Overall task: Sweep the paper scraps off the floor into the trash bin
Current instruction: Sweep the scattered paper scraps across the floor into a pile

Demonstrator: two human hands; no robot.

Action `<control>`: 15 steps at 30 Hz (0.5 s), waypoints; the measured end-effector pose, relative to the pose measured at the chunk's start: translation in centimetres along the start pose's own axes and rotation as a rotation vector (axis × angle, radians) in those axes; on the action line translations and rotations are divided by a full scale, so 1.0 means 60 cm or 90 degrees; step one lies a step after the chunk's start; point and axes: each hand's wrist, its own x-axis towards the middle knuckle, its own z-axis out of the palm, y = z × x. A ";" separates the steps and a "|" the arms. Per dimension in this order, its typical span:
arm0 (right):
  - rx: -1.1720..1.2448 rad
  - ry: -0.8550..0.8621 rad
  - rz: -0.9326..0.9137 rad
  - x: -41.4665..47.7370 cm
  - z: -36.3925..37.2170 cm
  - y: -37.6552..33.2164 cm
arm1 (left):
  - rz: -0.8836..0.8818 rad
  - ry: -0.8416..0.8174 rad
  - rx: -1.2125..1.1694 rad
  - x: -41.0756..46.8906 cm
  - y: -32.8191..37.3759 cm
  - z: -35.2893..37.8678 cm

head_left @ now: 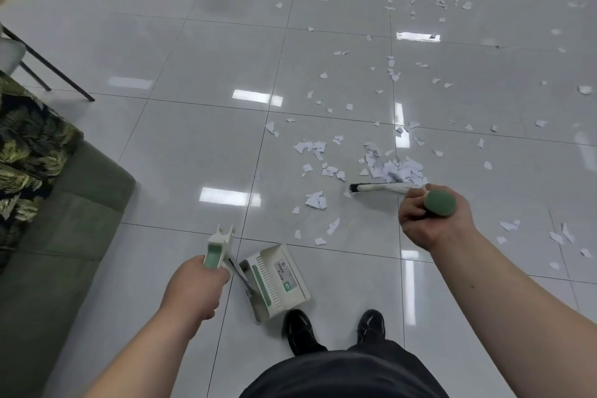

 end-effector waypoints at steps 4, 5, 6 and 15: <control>-0.183 -0.032 0.079 -0.057 -0.006 0.038 | 0.007 -0.007 0.007 0.004 0.003 0.006; -0.236 -0.030 0.098 -0.071 -0.013 0.049 | 0.009 -0.006 0.012 0.004 0.003 0.006; -0.279 -0.027 0.114 -0.084 -0.021 0.058 | 0.010 -0.006 0.016 0.004 0.003 0.006; -0.557 -0.062 0.245 -0.096 -0.059 0.080 | -0.010 -0.002 -0.036 0.003 -0.013 0.009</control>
